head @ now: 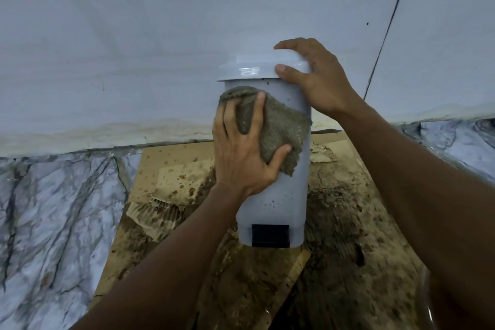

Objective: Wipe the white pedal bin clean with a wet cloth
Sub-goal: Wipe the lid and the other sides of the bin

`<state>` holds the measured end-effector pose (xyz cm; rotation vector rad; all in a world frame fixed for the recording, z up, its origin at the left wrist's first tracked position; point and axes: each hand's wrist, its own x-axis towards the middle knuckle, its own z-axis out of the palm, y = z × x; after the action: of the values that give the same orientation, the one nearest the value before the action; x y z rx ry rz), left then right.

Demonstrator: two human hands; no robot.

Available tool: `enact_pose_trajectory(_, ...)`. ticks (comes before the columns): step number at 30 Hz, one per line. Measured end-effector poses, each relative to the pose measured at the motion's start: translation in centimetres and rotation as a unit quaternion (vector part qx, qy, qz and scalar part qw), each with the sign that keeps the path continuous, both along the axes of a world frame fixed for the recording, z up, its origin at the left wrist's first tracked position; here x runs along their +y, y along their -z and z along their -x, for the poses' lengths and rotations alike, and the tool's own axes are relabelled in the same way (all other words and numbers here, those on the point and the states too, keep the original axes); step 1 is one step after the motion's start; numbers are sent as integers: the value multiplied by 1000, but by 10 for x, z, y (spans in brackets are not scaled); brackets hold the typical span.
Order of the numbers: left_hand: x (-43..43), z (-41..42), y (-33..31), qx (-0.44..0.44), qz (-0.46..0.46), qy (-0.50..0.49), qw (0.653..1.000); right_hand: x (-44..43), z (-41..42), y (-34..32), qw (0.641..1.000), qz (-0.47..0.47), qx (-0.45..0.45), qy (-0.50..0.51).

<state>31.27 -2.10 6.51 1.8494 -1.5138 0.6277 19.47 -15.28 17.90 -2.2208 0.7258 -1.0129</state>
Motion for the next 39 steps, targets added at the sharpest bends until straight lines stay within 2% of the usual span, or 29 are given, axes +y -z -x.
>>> enact_pose_trajectory(3,-12,8,-13,56,3,-14,998,1,-7,0,1000,2,-2,-1)
enact_pose_trajectory(5,-17,23,-16,50,-14,-39,998,-1,-7,-1,1000,-5,-7,2)
enact_pose_trajectory(10,-24,33,-16,-122,-71,70,988,-5,-3,-2,1000,-22,-3,-7)
enact_pose_trajectory(12,-20,20,-15,-143,-65,99,983,-7,0,-4,999,-28,5,-15)
enact_pose_trajectory(14,-14,4,-12,-109,-39,68,991,-9,1,-5,999,-43,2,-21)
enact_pose_trajectory(17,-12,-5,-10,11,-1,8,1000,-9,-3,-4,999,-37,3,-18)
enact_pose_trajectory(19,-16,5,-14,28,-6,-12,1000,-8,-7,-3,1000,-22,6,-13)
enact_pose_trajectory(21,-21,14,-17,-33,-28,-14,999,-9,-9,-2,1000,-7,4,-9)
enact_pose_trajectory(24,-21,12,-14,-164,-72,58,982,-12,-8,1,1000,13,15,10)
enact_pose_trajectory(28,0,-5,14,-319,-138,205,915,-13,-5,1,1000,-20,-2,-10)
enact_pose_trajectory(31,15,-19,34,-354,-161,258,884,-13,-5,0,999,-31,-4,-12)
enact_pose_trajectory(33,18,-25,35,-344,-146,246,894,-13,-5,1,999,-36,-10,-12)
enact_pose_trajectory(35,14,-21,24,-308,-125,201,921,-12,-6,3,999,-38,-25,-13)
enact_pose_trajectory(39,-6,12,2,-181,-96,91,974,-11,-7,3,999,-26,-22,-13)
